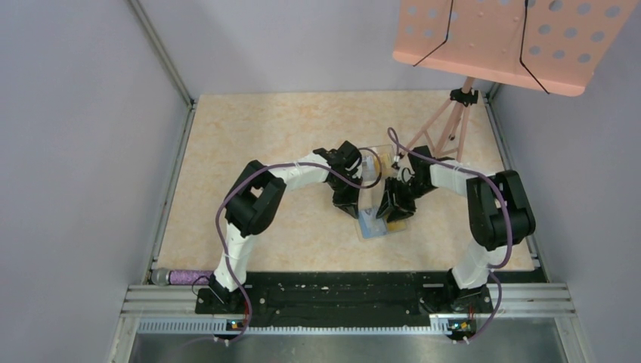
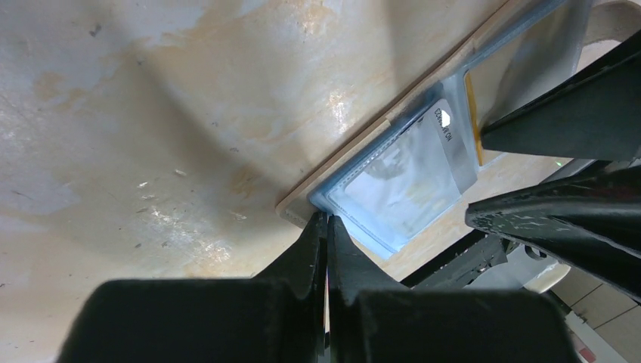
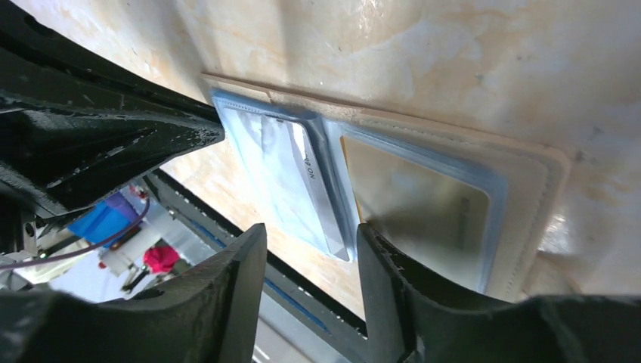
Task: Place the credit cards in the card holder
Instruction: Insert the credit card into the card holder.
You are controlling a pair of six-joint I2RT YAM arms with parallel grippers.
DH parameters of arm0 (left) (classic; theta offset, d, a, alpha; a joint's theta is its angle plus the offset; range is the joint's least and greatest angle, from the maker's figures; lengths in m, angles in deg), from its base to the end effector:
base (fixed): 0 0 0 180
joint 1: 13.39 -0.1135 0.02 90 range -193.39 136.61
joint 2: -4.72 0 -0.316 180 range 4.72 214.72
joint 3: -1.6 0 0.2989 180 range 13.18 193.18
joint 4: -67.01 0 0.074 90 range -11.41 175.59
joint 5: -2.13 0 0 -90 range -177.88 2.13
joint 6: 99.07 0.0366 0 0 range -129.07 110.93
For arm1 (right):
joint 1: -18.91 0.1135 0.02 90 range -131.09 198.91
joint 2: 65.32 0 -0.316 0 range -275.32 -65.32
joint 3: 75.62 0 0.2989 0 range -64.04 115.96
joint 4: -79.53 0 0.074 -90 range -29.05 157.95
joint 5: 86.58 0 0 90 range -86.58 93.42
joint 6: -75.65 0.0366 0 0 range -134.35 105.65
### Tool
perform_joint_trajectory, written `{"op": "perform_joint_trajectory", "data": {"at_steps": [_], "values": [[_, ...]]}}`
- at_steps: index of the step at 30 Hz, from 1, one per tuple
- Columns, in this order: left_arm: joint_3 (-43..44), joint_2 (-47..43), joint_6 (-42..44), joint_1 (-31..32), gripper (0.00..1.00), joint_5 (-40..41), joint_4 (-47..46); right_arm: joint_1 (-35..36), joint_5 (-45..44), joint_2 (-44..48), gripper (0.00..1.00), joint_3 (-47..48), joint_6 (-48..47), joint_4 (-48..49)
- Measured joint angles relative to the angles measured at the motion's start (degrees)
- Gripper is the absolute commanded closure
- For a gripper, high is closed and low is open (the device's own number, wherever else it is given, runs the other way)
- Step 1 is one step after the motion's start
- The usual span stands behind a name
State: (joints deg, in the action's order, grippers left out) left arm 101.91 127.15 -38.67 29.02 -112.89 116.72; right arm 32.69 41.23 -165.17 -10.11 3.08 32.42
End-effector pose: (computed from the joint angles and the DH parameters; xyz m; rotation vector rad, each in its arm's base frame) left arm 0.3586 -0.3485 0.1658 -0.4443 -2.9957 0.8277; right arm 0.3211 0.1019 0.1545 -0.0183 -2.9295 -1.0249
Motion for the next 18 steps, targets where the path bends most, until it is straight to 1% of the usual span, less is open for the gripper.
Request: {"op": "perform_joint_trajectory", "data": {"at_steps": [2,5,10,11,14,16,17,18], "values": [[0.00,0.00,0.02,0.02,1.00,0.04,-0.11,0.00,-1.70,1.18,0.49,0.33,-0.11,-0.42],[0.00,0.00,0.04,0.02,1.00,0.00,-0.11,0.02,-2.91,1.84,0.50,0.37,-0.28,-0.48],[0.00,0.00,0.02,0.02,1.00,0.00,-0.13,1.49,-2.78,1.38,0.53,0.39,-0.24,0.13],[0.00,0.00,0.02,0.02,1.00,0.02,-0.13,2.27,-2.49,0.90,0.55,0.44,-0.17,0.39],[0.00,-0.02,0.02,0.02,1.00,0.31,-0.02,4.37,-1.68,-0.74,0.65,0.70,0.59,0.52],[0.04,-0.04,0.02,-0.17,0.98,0.55,0.04,5.33,-1.62,-1.33,0.76,0.94,1.07,0.31],[0.07,-0.09,0.02,-0.31,0.96,0.83,0.09,5.75,-1.62,-1.64,0.79,0.96,1.36,0.33],[0.07,-0.17,0.02,-0.37,0.94,1.11,0.07,6.05,-1.44,-1.92,0.80,0.96,1.68,0.37]]}}
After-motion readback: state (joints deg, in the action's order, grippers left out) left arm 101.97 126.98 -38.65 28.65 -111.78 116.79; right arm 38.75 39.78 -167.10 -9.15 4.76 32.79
